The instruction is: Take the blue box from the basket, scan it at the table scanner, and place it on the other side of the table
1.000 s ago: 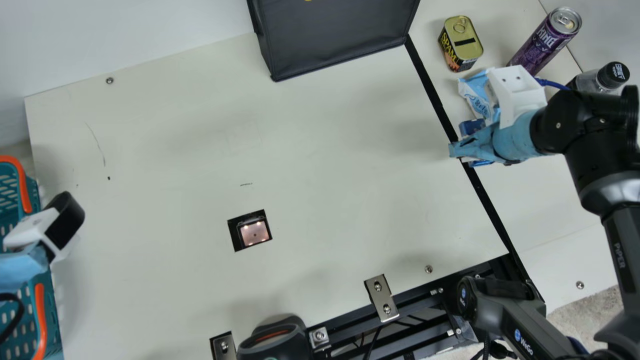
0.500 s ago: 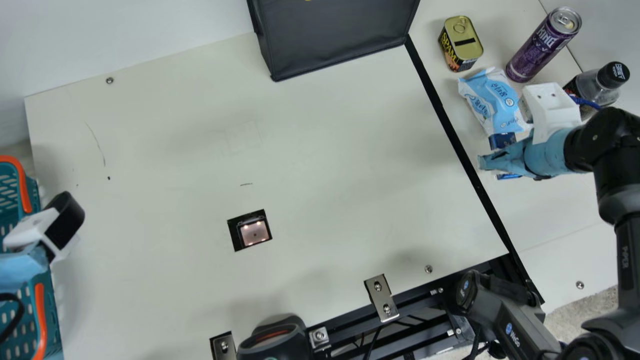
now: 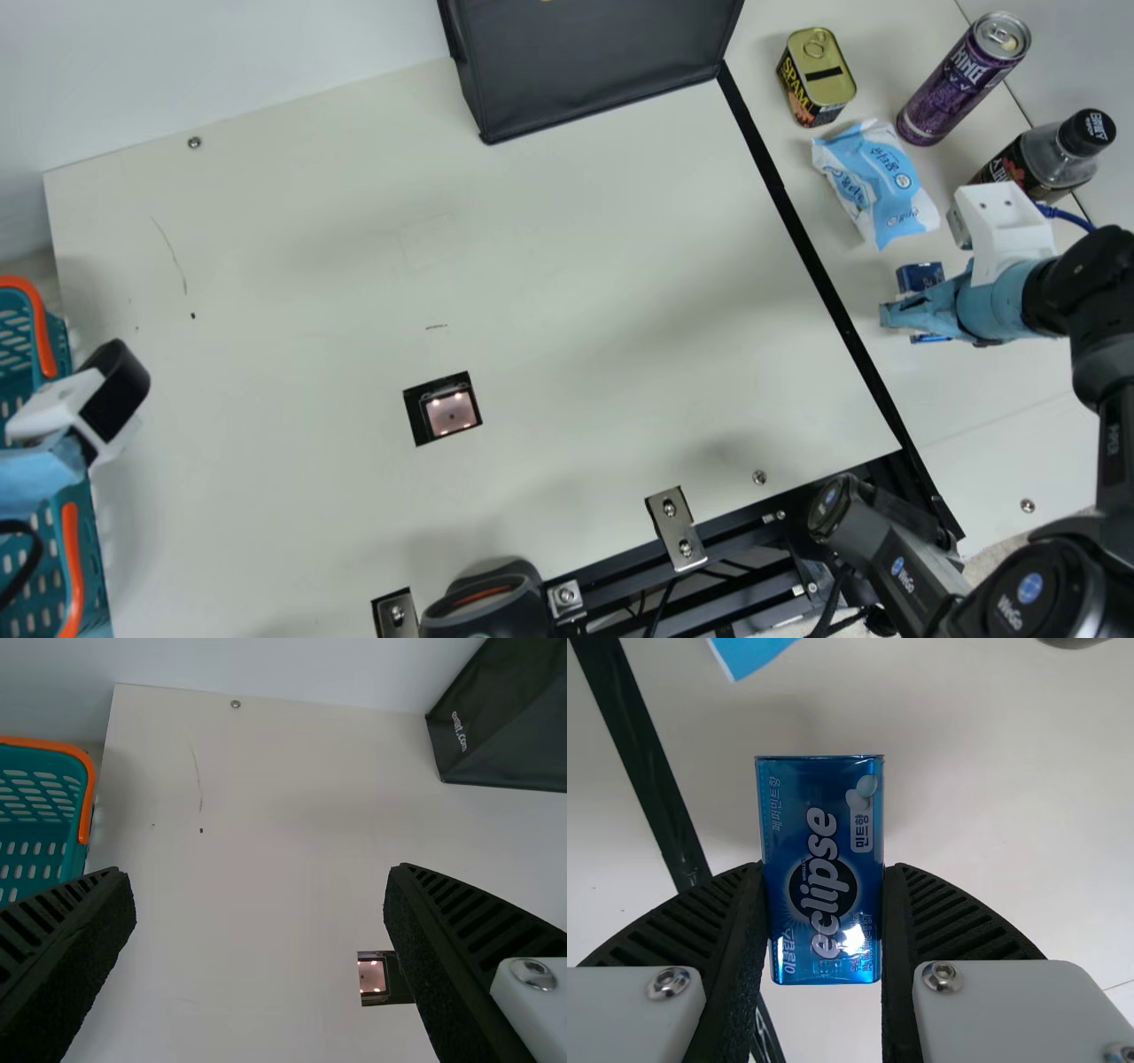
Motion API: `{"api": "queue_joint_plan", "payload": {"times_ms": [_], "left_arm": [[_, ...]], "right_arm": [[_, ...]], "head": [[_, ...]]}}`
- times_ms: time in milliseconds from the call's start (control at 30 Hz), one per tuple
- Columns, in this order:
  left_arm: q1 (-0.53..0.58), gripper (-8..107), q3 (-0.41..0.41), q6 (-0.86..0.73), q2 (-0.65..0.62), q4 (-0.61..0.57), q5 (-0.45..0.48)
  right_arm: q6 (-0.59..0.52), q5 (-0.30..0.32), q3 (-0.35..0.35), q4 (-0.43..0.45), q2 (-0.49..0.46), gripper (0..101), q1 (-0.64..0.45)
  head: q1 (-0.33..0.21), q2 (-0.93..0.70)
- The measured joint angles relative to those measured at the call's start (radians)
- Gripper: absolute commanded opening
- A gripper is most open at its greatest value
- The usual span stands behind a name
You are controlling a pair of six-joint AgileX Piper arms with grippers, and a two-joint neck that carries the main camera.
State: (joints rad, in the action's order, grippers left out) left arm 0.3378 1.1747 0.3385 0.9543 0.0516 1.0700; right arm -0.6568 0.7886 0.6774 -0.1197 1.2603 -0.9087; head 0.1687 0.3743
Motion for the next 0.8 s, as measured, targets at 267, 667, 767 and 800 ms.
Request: {"api": "queue_joint_plan", "payload": {"times_ms": [267,667,767,800], "left_arm": [[0.0,90,0.0,0.0,0.0,0.0,0.0],[0.0,90,0.0,0.0,0.0,0.0,0.0],[0.0,90,0.0,0.0,0.0,0.0,0.0],[0.0,90,0.0,0.0,0.0,0.0,0.0]], "right_arm": [[-0.036,-0.092,-0.043,-0.024,0.049,0,-0.018],[-0.043,-0.161,-0.066,-0.062,0.088,10,-0.002],[-0.043,-0.164,-0.066,-0.069,0.091,20,-0.001],[-0.043,-0.164,-0.066,-0.068,0.091,23,0.0]], "head": [[0.0,0.0],[0.0,0.0],[0.0,0.0],[0.0,0.0]]}}
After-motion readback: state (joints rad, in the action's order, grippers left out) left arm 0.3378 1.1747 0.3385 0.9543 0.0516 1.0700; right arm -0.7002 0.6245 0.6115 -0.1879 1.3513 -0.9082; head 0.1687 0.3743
